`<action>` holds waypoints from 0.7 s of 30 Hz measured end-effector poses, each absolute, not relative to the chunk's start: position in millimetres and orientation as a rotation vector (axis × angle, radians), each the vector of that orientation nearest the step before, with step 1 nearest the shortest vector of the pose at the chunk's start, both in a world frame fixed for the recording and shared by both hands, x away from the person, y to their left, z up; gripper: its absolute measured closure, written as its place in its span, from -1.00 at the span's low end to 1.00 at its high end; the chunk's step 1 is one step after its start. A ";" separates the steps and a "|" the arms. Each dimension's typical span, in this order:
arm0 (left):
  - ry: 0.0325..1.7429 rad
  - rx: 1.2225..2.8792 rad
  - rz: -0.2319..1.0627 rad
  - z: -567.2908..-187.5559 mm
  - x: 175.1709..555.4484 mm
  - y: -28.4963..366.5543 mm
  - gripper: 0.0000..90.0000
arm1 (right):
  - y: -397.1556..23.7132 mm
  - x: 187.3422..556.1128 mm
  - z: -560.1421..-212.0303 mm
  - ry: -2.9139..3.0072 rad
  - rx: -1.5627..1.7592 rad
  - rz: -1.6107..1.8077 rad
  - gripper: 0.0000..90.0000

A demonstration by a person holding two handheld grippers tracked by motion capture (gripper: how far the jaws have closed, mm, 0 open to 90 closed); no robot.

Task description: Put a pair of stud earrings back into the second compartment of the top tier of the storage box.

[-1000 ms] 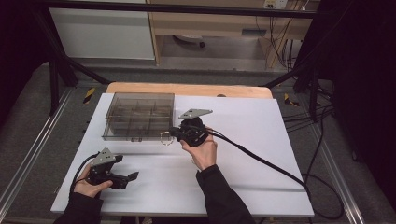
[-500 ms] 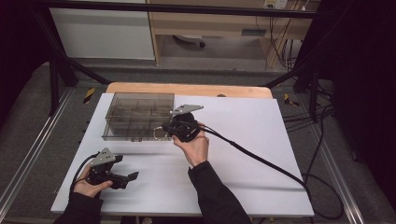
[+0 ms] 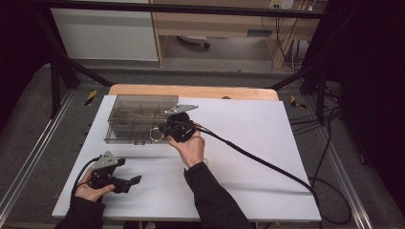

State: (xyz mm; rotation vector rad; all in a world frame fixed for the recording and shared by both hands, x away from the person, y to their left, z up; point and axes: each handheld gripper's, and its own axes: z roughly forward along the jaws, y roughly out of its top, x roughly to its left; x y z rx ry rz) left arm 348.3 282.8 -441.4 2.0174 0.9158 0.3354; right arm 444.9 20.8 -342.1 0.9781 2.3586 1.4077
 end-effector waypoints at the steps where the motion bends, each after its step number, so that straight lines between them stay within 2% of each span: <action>1: 0.916 2.017 0.336 -441.4 348.3 282.8 -0.93 | 22.2 445.4 -342.0 2.357 0.981 1.408 0.95; 21: 0.916 2.012 0.334 -441.1 348.3 283.5 -0.93 | 53.9 459.2 -349.0 2.352 0.980 1.398 0.95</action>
